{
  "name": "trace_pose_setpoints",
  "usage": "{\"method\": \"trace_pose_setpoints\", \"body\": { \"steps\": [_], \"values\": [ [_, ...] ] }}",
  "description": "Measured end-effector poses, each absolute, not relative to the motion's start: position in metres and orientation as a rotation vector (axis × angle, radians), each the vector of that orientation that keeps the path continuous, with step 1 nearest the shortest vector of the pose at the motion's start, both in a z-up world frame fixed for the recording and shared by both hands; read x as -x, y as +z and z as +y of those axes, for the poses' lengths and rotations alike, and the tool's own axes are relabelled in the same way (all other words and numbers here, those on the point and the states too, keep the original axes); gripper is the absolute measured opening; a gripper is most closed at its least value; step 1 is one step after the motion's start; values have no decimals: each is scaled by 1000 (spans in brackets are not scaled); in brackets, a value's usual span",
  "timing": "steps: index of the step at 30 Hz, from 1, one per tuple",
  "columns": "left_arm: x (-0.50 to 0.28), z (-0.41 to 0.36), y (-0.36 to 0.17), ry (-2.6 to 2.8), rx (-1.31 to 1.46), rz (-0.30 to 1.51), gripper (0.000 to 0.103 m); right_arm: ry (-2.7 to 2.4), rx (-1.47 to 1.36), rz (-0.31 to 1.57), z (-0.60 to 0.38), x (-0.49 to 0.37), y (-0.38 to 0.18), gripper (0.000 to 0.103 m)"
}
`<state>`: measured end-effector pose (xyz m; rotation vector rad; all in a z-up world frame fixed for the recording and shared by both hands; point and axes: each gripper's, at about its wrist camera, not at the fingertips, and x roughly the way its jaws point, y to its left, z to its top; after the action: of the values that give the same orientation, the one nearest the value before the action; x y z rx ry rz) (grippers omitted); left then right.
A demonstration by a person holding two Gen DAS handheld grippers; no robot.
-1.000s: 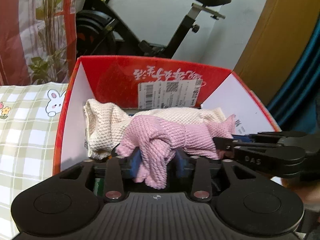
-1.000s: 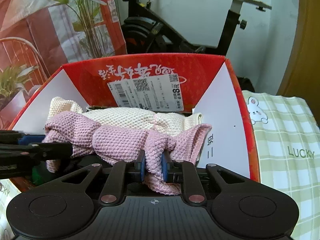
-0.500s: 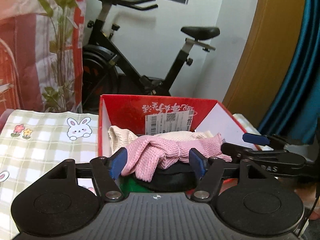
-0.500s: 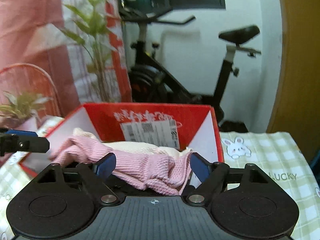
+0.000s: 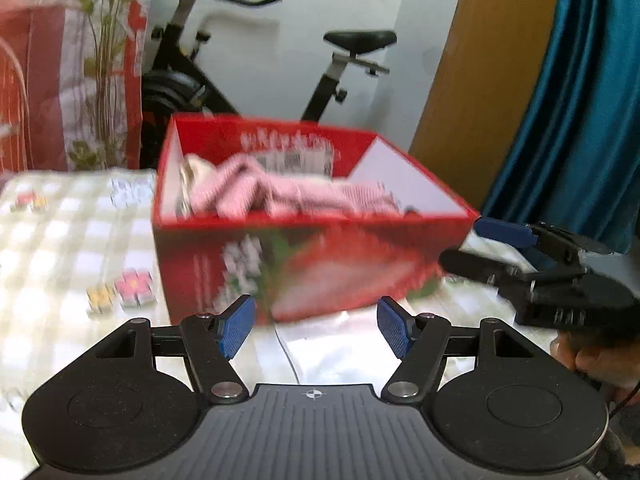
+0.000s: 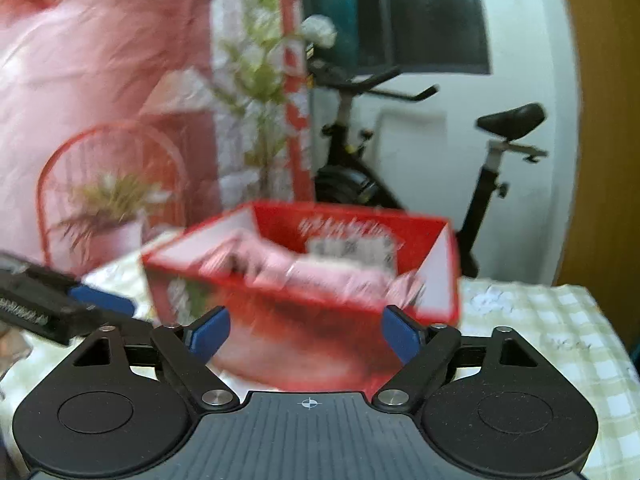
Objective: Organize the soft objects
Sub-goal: 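Move both tools down to the white plastic packet beside the box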
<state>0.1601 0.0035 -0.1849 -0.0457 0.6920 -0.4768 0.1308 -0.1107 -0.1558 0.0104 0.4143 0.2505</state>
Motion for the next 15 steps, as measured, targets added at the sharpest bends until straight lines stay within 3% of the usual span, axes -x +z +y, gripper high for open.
{"method": "trace_pose_setpoints", "body": {
  "steps": [3,8,15],
  "values": [
    [-158,7,-204,-465,94,736,70,257,21,480,-96,-125,-179,82],
    [-151,17,-225,-426,121,767,69,268,92,569,-78,-115,-214,93],
    [-147,33,-237,-358,135,761,69,230,158,623,-65,-109,-238,94]
  ]
}}
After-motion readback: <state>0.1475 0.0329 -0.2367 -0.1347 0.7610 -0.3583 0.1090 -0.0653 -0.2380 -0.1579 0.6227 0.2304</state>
